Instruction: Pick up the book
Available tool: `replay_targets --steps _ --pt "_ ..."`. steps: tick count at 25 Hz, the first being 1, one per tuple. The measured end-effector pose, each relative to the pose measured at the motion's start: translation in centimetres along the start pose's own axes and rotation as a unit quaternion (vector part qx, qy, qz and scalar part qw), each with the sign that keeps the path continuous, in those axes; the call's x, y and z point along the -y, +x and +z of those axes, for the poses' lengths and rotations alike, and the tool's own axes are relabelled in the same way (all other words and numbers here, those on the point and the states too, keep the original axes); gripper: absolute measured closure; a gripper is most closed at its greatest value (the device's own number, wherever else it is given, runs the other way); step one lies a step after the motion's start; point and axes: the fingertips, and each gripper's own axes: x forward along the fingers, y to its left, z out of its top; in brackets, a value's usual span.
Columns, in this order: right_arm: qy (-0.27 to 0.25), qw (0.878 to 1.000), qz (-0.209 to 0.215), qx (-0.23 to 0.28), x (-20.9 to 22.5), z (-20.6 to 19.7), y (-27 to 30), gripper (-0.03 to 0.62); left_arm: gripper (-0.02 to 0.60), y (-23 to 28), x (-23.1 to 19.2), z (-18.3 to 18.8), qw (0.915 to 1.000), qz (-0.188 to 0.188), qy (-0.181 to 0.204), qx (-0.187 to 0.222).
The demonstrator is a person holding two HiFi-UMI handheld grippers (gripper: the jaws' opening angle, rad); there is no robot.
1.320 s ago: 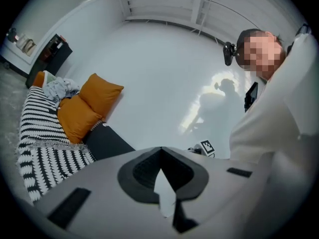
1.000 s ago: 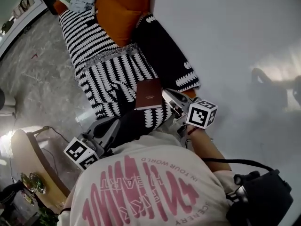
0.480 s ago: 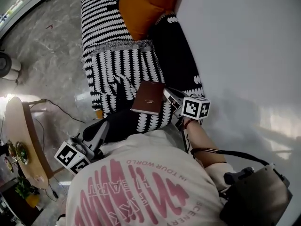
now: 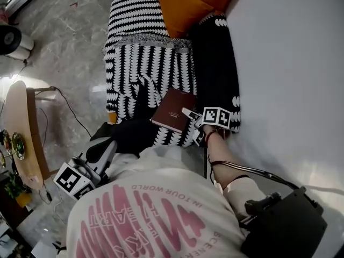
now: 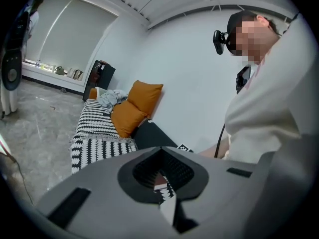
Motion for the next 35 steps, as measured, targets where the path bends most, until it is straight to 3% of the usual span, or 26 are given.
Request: replay_targets --steps 6,10,13,17,22,26,29,31,35 --pt "0.086 0.995 -0.027 -0.05 2.9 0.1 2.5 0.146 0.574 -0.1 -0.8 -0.5 0.9994 0.023 -0.009 -0.023" --pt "0.107 0.986 -0.051 -0.113 4.7 -0.7 4.4 0.135 0.574 -0.1 -0.9 -0.8 0.9984 0.031 -0.006 -0.046" --pt "0.144 0.979 -0.03 -0.143 4.9 -1.6 5.4 0.134 0.574 -0.2 -1.1 -1.2 0.9975 0.036 -0.012 -0.06" --pt "0.13 0.973 0.012 -0.189 3.2 -1.7 5.9 0.135 0.574 -0.4 -1.3 -1.7 0.9964 0.042 -0.02 -0.071" --pt "0.159 0.964 0.065 -0.203 1.8 -1.9 5.8 0.137 0.574 -0.5 -1.2 -2.2 0.9955 0.041 -0.022 -0.082" --pt "0.165 0.955 0.073 -0.234 1.2 -2.9 5.9 0.138 0.574 -1.2 -1.1 -2.7 0.9944 0.04 -0.026 -0.094" --pt "0.161 0.956 0.041 -0.244 1.5 -2.6 6.2 0.14 0.574 -1.4 -1.0 -2.9 0.9934 0.038 -0.022 -0.106" --pt "0.145 0.958 0.012 -0.245 1.9 -2.5 6.3 0.257 0.574 -1.6 -0.8 -2.9 0.9925 0.038 -0.019 -0.114" --pt "0.146 0.961 0.021 -0.235 1.5 -2.1 6.1 0.333 0.574 -1.6 -0.7 -3.3 0.9919 0.033 -0.019 -0.121"
